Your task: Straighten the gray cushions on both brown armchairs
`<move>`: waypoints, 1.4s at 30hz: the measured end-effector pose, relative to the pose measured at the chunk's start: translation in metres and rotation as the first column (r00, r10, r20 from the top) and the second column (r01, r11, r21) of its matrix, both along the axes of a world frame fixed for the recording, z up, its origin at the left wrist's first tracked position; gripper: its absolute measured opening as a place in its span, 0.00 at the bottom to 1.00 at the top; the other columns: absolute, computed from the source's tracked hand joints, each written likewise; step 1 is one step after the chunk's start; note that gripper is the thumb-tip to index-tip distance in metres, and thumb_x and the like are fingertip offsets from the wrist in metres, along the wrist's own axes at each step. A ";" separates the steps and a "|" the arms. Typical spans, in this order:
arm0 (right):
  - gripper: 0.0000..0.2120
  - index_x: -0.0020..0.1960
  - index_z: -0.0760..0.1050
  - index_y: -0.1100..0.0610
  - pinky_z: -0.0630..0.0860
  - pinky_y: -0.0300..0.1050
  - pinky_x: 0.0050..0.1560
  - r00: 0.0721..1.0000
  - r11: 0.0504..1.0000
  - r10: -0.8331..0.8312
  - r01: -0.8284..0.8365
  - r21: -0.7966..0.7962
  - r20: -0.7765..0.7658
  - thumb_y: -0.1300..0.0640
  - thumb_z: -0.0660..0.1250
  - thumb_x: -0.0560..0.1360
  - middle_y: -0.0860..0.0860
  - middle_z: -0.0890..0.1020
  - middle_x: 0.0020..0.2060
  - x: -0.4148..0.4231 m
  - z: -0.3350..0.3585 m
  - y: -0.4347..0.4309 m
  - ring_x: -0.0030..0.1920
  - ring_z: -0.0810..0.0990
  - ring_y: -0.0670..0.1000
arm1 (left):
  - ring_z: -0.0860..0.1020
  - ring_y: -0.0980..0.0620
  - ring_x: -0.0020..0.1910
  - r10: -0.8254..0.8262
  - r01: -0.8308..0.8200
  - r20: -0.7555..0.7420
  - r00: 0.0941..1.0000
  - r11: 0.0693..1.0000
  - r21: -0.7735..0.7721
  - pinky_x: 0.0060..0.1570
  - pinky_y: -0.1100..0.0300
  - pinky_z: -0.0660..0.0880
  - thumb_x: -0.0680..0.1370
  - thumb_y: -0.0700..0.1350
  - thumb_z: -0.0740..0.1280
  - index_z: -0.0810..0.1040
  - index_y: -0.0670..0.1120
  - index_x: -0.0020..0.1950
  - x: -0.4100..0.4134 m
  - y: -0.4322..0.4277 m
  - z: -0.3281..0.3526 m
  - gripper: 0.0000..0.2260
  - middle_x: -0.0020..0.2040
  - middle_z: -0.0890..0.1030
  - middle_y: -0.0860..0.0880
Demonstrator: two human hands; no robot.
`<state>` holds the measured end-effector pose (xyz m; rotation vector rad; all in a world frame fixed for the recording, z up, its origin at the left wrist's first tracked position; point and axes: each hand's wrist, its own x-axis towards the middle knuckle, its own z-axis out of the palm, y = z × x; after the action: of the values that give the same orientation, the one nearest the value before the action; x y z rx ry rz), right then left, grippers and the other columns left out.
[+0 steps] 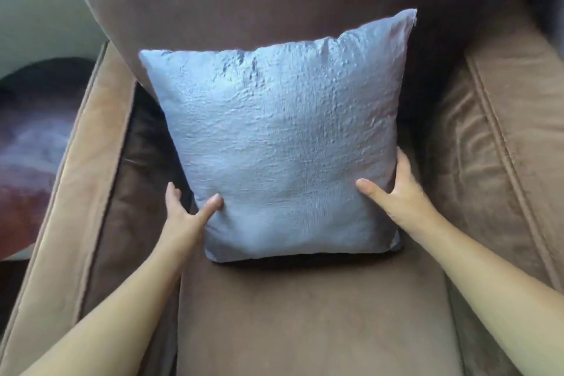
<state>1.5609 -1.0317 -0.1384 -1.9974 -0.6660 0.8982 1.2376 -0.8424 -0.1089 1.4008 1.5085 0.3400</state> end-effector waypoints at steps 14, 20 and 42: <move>0.42 0.68 0.69 0.43 0.75 0.45 0.64 0.983 0.954 -0.050 0.100 0.284 -0.177 0.39 0.82 0.57 0.42 0.81 0.63 -0.012 0.031 -0.008 0.64 0.79 0.44 | 0.78 0.45 0.66 -0.129 0.162 0.532 0.837 0.987 -0.015 0.64 0.48 0.74 0.70 0.39 0.76 0.70 0.50 0.71 -0.006 0.006 0.016 0.32 0.67 0.80 0.45; 0.36 0.67 0.68 0.48 0.75 0.39 0.62 0.989 0.947 -0.073 0.110 0.302 -0.129 0.51 0.81 0.64 0.43 0.81 0.60 0.015 0.035 0.011 0.61 0.80 0.41 | 0.79 0.46 0.66 -0.170 0.193 0.505 0.846 0.981 0.007 0.62 0.52 0.77 0.68 0.47 0.80 0.72 0.57 0.70 0.023 0.033 0.012 0.32 0.66 0.81 0.48; 0.25 0.69 0.66 0.59 0.75 0.51 0.58 0.961 0.854 0.228 -0.119 -0.506 0.157 0.49 0.64 0.77 0.58 0.70 0.62 -0.079 0.208 -0.027 0.56 0.78 0.60 | 0.73 0.50 0.66 -0.158 0.166 0.147 0.976 0.985 -0.044 0.66 0.55 0.72 0.73 0.40 0.76 0.65 0.40 0.77 0.026 -0.064 0.166 0.35 0.73 0.71 0.41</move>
<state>1.4821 -1.0585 0.0699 -2.5509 -0.8079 1.0510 1.2638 -0.9068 0.0567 1.4143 1.2692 0.2887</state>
